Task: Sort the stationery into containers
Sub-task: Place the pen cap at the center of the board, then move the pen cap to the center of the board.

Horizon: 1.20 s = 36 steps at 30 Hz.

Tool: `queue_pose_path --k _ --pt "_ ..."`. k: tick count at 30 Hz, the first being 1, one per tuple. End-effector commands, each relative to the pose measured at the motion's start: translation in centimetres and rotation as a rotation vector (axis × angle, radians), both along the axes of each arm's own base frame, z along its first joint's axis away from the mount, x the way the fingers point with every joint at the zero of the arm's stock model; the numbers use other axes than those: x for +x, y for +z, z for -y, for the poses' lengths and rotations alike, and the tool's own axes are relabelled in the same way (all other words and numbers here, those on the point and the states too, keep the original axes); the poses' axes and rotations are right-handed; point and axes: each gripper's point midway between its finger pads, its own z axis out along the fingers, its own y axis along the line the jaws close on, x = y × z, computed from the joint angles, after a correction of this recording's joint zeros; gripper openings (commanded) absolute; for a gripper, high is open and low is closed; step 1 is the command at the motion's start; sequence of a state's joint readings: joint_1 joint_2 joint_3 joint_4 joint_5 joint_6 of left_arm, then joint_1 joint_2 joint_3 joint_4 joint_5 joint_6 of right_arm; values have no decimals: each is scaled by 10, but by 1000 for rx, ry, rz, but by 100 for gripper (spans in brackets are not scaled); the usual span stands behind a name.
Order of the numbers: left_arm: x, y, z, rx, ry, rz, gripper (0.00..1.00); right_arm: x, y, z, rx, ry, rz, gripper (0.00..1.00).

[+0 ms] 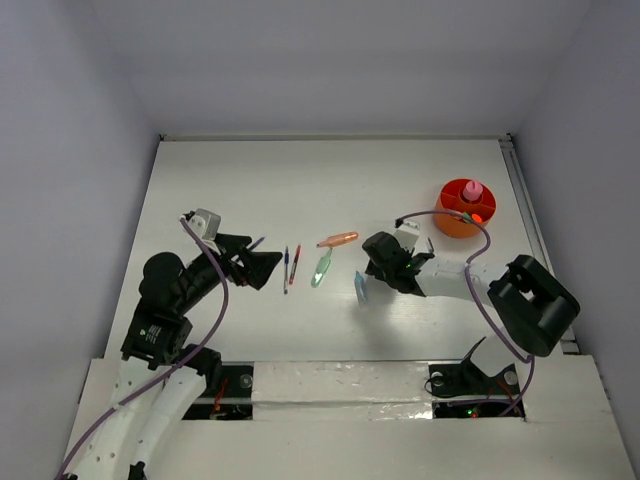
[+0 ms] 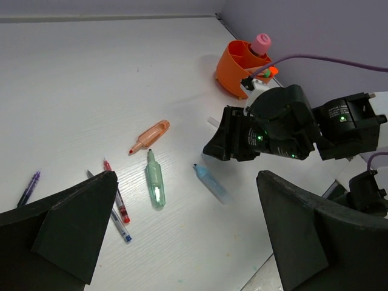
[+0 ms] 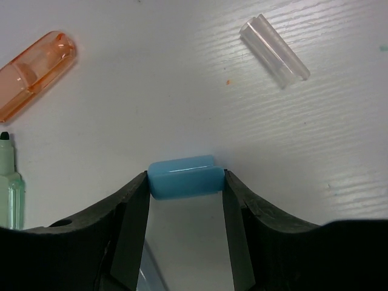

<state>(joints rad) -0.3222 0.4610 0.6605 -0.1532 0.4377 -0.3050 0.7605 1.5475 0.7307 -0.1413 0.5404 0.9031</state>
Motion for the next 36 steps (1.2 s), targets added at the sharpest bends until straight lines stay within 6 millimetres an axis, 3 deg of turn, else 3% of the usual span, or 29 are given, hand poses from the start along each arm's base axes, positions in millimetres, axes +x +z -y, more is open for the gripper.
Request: queue_pose_path --k 1,5,12,13,16,17,19,20,27,32,36 --pt "-3 11 5 -25 -28 52 99 3 0 -7 68 -35 17 44" --pt "-3 10 5 -24 -27 50 99 5 6 -13 76 -12 19 66" --pt "-3 10 4 -23 -25 51 99 7 37 -15 79 41 68 69" --pt "-3 10 4 -22 -25 50 99 7 39 -17 71 69 63 67" --pt "-3 10 4 -24 -22 50 99 0 45 -25 93 129 37 49" --pt "-3 10 3 -23 -19 51 99 -4 42 -24 93 142 26 24" --pt "-3 10 4 -23 -21 51 99 -12 43 -26 109 182 13 11" --pt "-3 10 4 -23 -21 51 99 -14 43 -26 114 190 7 0" --pt "-2 8 4 -21 -21 42 99 -26 22 -33 114 269 -55 0" --pt "-1 8 4 -20 -19 40 99 -15 13 -46 103 289 -64 0" --pt "-1 8 4 -20 -16 40 99 -4 6 -41 57 247 -47 0"
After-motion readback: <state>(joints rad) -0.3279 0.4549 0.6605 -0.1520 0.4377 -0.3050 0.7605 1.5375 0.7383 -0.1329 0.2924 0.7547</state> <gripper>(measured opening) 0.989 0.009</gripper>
